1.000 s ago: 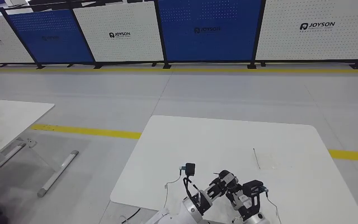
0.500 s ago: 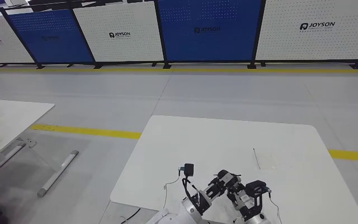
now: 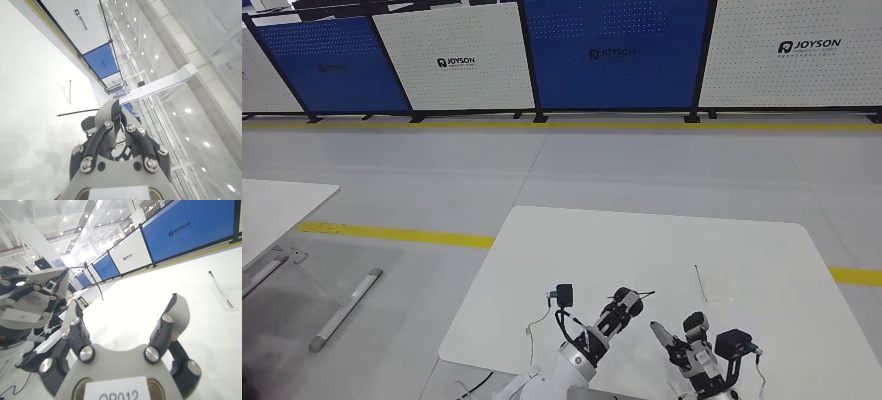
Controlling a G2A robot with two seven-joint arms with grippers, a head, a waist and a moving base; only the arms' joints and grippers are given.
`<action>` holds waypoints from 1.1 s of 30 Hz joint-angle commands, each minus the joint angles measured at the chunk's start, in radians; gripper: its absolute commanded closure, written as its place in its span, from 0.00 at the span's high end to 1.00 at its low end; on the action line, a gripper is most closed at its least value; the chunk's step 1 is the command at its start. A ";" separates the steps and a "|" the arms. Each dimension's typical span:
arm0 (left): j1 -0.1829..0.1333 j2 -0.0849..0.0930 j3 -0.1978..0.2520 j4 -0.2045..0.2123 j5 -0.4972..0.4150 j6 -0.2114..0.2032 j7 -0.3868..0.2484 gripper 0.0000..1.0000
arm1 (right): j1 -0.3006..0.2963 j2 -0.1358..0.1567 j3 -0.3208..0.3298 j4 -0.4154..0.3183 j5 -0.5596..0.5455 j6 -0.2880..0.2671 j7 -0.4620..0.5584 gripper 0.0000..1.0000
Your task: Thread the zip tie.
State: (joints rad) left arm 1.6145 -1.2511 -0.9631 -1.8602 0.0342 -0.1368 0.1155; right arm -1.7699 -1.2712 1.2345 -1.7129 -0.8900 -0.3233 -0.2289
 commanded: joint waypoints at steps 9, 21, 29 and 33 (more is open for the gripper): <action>0.001 0.001 -0.030 0.029 -0.008 0.024 0.008 0.00 | -0.056 0.008 0.072 -0.009 0.088 -0.017 -0.088 1.00; -0.012 -0.003 -0.033 0.040 0.039 0.026 0.072 0.00 | -0.048 0.006 0.086 -0.015 0.166 -0.017 -0.099 1.00; -0.039 -0.020 -0.017 0.090 0.058 0.049 0.191 0.00 | -0.087 0.018 0.177 -0.060 0.332 -0.017 -0.119 1.00; -0.067 -0.033 -0.018 0.127 0.025 0.053 0.275 0.00 | -0.084 0.022 0.237 -0.055 0.449 -0.017 -0.128 1.00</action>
State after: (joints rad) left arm 1.5562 -1.2816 -0.9816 -1.7434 0.0679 -0.0873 0.3770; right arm -1.8573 -1.2500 1.4561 -1.7718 -0.4716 -0.3400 -0.3537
